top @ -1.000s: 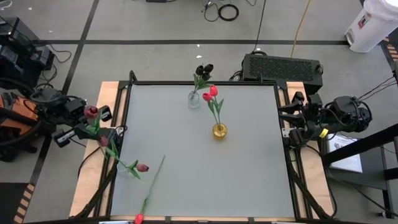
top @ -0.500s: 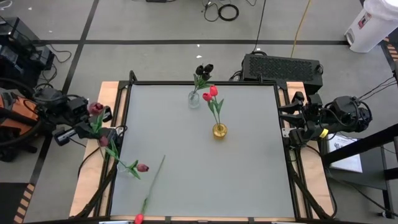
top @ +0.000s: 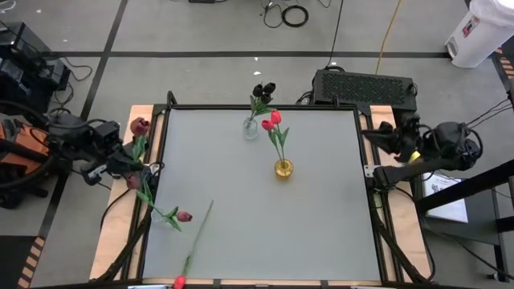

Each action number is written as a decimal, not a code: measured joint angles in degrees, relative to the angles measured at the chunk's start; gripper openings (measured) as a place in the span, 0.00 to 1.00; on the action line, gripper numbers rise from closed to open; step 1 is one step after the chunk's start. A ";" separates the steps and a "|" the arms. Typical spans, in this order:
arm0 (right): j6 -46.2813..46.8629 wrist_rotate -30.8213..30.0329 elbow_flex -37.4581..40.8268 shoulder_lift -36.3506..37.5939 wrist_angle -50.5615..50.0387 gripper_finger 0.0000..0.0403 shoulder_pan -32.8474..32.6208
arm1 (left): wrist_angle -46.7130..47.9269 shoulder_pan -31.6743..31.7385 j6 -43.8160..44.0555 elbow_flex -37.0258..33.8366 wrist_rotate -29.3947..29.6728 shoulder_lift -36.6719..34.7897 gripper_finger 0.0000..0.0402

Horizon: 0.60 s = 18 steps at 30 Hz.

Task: Sort flowers into vase by color
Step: Put the red tulip into the bottom transparent bin

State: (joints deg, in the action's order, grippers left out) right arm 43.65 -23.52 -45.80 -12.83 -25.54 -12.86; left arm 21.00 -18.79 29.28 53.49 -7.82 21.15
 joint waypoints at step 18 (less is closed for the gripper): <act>-7.16 -2.15 -6.45 -26.37 27.91 0.40 0.02 | -7.05 0.00 -2.79 0.00 4.05 3.84 0.02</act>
State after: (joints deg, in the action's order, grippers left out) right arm 36.49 -25.67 -52.25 -39.21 2.36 -12.84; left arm 13.95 -18.79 26.49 53.49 -3.77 24.99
